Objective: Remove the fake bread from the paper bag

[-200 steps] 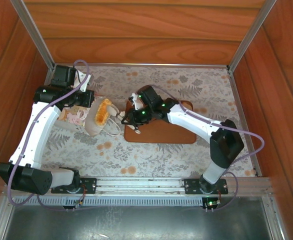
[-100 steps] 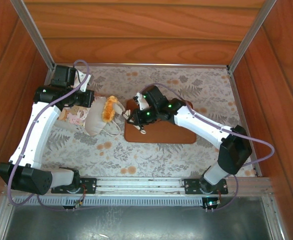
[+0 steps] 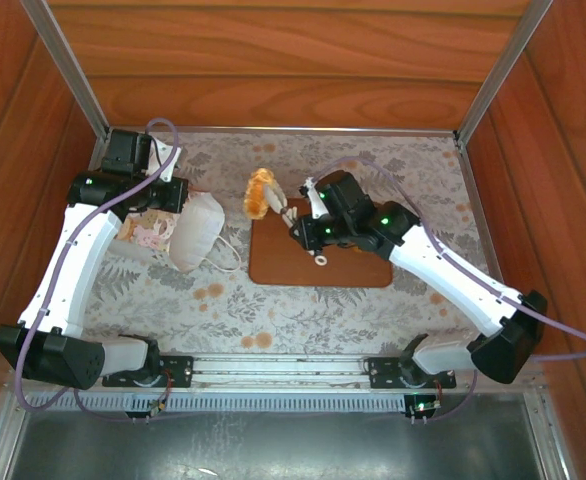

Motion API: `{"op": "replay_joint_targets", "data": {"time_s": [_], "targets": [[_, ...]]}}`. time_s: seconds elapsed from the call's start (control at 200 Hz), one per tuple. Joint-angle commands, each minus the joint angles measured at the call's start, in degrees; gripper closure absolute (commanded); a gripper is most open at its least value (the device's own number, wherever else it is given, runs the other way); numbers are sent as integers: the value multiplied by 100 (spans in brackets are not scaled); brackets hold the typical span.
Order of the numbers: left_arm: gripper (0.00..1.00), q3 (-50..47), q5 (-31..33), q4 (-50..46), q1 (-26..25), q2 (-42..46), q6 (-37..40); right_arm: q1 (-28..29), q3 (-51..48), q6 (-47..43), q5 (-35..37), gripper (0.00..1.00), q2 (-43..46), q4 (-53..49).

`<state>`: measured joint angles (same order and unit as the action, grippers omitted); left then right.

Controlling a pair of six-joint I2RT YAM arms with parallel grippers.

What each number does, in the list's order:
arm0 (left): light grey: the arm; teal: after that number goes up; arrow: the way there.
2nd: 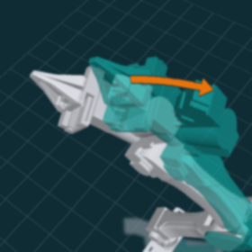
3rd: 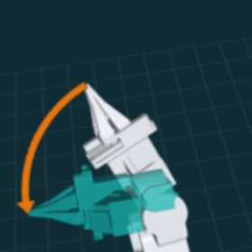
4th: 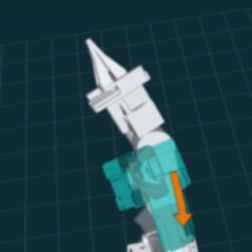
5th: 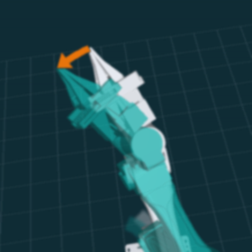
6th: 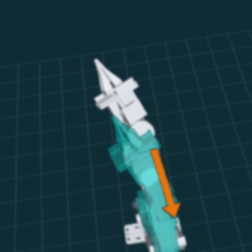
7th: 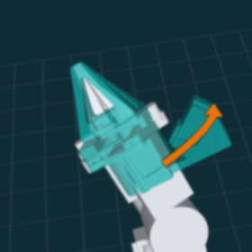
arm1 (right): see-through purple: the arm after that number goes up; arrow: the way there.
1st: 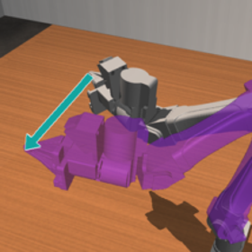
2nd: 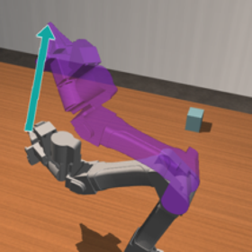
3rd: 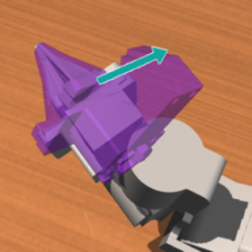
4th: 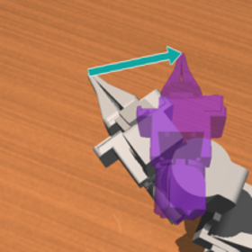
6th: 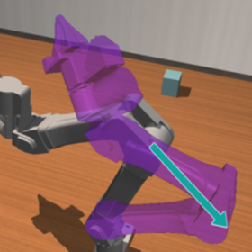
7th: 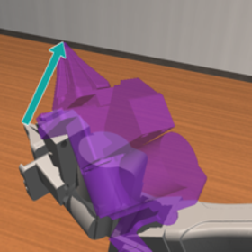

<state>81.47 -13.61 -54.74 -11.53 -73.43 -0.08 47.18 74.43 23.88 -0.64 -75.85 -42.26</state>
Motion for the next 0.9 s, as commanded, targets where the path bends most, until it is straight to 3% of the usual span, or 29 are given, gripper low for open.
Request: {"op": "replay_joint_targets", "data": {"time_s": [0.0, 0.555, 0.895], "targets": [[100, 79, 51, 156, -21, 21, -43, -67, 210, -326, 967, 82, 158, -740], [100, -35, -15, 236, -23, 44, -63, -68, 430, -478, 3069, 81, 26, -2585], [100, -108, -37, 268, -19, 69, -85, 9, 459, -814, 3061, 81, -815, -2687]]}}
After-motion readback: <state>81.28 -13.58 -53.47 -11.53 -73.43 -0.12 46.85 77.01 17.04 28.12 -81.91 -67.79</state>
